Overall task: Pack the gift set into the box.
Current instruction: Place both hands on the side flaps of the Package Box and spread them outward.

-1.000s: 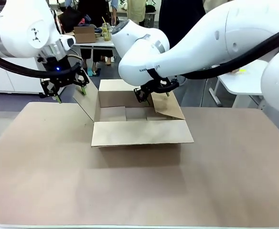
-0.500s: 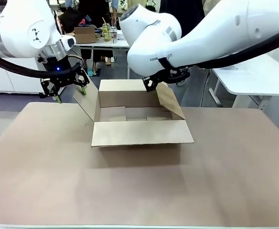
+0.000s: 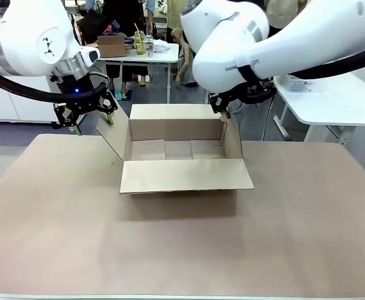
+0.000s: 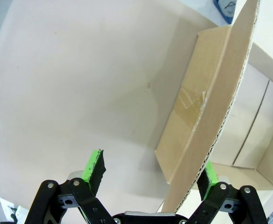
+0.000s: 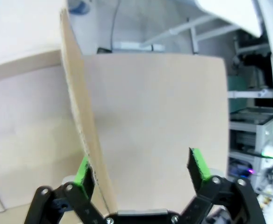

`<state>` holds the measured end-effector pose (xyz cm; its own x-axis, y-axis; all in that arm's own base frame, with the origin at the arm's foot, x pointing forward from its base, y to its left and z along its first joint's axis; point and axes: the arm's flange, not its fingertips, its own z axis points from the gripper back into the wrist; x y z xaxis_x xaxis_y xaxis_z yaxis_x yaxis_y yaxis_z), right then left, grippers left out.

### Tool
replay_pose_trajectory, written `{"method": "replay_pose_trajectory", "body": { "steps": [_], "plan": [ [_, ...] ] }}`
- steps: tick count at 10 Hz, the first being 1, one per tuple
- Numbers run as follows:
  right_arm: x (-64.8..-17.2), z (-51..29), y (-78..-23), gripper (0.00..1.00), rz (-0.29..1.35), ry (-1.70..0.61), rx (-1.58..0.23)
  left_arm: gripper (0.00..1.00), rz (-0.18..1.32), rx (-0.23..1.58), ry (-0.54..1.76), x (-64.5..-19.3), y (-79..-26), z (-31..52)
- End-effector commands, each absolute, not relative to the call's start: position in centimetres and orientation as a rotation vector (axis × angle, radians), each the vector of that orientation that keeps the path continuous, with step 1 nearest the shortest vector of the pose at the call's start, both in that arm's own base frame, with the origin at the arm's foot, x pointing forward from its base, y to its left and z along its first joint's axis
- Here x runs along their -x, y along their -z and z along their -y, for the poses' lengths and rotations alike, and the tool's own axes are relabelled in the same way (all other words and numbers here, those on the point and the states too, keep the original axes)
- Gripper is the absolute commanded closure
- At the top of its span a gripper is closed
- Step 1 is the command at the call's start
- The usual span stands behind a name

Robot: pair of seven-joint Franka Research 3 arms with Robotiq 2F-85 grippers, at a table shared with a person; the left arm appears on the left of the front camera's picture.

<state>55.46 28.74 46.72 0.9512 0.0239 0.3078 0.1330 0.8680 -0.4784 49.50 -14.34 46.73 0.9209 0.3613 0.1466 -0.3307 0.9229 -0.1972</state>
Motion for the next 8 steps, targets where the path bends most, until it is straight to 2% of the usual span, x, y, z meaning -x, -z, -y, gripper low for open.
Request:
{"method": "replay_pose_trajectory", "body": {
  "steps": [1,2,3,6,8],
  "plan": [
    [-52.9,-25.3,-46.7,0.0,0.358,0.156,0.443,0.0,0.186,0.151,-0.369,-49.5,-46.9,14.4],
    [-51.3,-26.1,-48.1,0.0,0.384,0.238,0.441,0.0,0.186,0.151,-0.369,-49.5,-46.9,14.4],
    [-54.9,-27.1,-47.1,0.0,0.323,0.097,0.5,0.0,0.186,0.151,-0.369,-49.5,-46.9,14.4],
    [-53.8,-26.6,-47.7,0.0,0.336,0.14,0.483,0.0,0.186,0.151,-0.369,-49.5,-46.9,14.4],
    [-54.8,-22.7,-47.9,0.0,0.261,0.16,0.226,0.0,0.186,0.151,-0.369,-49.5,-46.9,14.4]
  ]
}}
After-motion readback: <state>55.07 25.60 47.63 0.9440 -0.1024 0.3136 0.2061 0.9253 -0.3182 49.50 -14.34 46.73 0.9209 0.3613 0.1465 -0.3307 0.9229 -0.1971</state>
